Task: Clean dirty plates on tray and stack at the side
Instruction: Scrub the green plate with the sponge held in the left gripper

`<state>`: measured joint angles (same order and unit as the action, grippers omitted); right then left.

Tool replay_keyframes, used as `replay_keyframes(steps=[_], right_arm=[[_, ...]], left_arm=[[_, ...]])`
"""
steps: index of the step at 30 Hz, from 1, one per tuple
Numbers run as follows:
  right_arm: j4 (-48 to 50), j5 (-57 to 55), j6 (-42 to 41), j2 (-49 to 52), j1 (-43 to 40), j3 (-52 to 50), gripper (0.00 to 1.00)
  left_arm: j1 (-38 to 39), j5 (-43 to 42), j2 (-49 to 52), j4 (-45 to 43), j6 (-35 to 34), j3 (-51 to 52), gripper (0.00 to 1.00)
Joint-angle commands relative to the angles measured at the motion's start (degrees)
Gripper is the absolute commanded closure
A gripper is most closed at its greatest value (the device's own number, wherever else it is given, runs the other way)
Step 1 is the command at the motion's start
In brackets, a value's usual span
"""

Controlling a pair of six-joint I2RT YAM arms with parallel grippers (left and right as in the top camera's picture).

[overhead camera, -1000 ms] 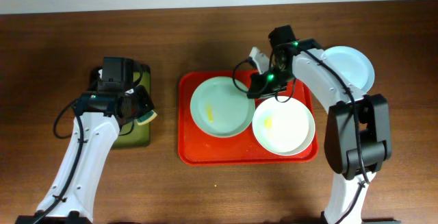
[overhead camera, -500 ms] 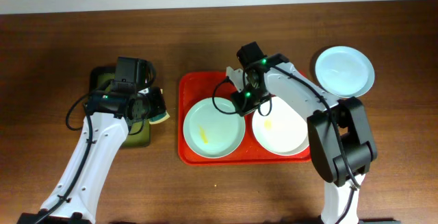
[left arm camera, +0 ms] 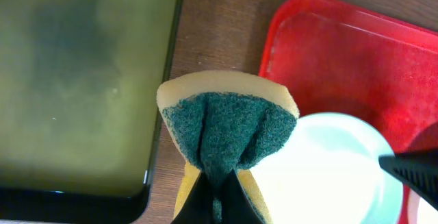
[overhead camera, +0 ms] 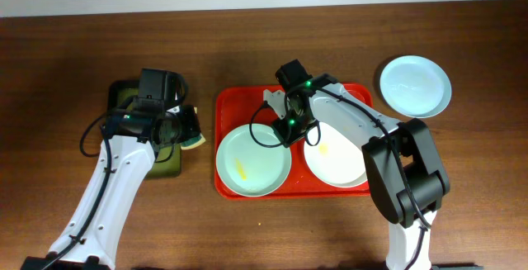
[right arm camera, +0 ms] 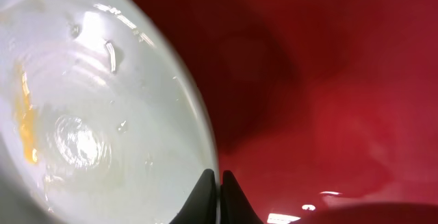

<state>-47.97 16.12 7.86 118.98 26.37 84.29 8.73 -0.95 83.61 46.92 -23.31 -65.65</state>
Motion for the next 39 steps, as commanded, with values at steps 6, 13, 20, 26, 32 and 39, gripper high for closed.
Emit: replay_keyframes(steps=[6,13,20,26,32,39], right_arm=[[1.3,-3.9,-3.9,-0.7,0.6,-0.5,0.96],[6.8,-4.4,-11.6,-0.2,0.6,-2.8,0.96],[8.0,-4.4,-12.9,-0.2,0.6,-4.3,0.96],[8.0,-4.4,-15.4,-0.2,0.6,-4.3,0.96],[8.1,-4.4,-15.9,-0.2,0.6,-4.3,0.96],[8.0,-4.4,-15.9,-0.2,0.6,-4.3,0.96]], left_arm=[[4.4,-2.4,-0.7,-0.3,1.1,-0.8,1.0],[7.5,-2.3,3.7,-1.1,1.0,-0.8,1.0],[7.9,-3.9,7.6,-2.8,0.2,-0.8,1.0],[8.3,-6.4,9.2,-4.4,0.2,-0.8,1.0],[10.7,-6.9,13.8,-5.5,-1.7,-0.8,1.0],[14.6,-10.2,18.8,-8.9,-2.6,-0.8,1.0]])
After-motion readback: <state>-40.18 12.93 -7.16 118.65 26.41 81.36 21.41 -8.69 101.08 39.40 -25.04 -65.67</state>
